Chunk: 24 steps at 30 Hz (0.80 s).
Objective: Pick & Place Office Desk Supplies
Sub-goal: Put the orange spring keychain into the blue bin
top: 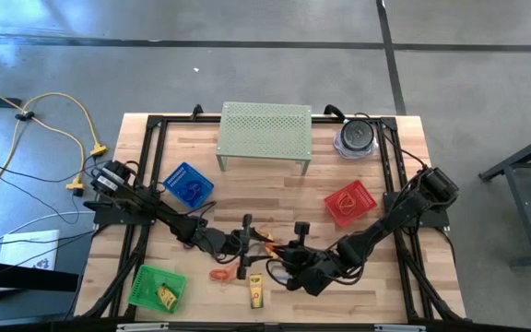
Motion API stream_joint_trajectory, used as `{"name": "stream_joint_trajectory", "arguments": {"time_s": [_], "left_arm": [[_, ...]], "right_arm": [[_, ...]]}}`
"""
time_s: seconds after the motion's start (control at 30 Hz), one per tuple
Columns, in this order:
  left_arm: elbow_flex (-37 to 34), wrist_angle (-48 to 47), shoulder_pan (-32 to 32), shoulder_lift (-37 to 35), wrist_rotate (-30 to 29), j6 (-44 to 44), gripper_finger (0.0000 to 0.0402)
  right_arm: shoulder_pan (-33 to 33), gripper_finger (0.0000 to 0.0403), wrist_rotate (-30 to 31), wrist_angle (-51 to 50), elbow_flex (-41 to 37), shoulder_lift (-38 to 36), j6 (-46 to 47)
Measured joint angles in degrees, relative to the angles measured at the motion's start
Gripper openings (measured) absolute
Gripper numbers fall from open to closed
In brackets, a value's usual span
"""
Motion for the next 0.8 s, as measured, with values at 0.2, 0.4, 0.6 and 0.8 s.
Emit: {"name": "stream_joint_trajectory", "arguments": {"time_s": [0.2,0.4,0.6,0.8], "left_arm": [[0.00,-1.36,0.00,0.00,-0.15,0.10,0.0173],[0.00,-4.37,0.00,0.00,2.15,0.12,0.0099],[0.00,-3.42,0.02,0.00,1.77,0.10,0.0023],[0.00,-3.46,0.00,0.00,-0.12,0.15,0.0012]], "right_arm": [[-0.02,0.0004,0.05,0.00,0.00,0.00,0.08],[0.00,0.0004,-0.14,-0.02,0.00,0.00,0.10],[0.06,0.0004,-1.21,-0.02,0.00,0.00,0.35],[0.13,0.0007,-2.67,-0.04,0.00,-0.02,0.37]]}}
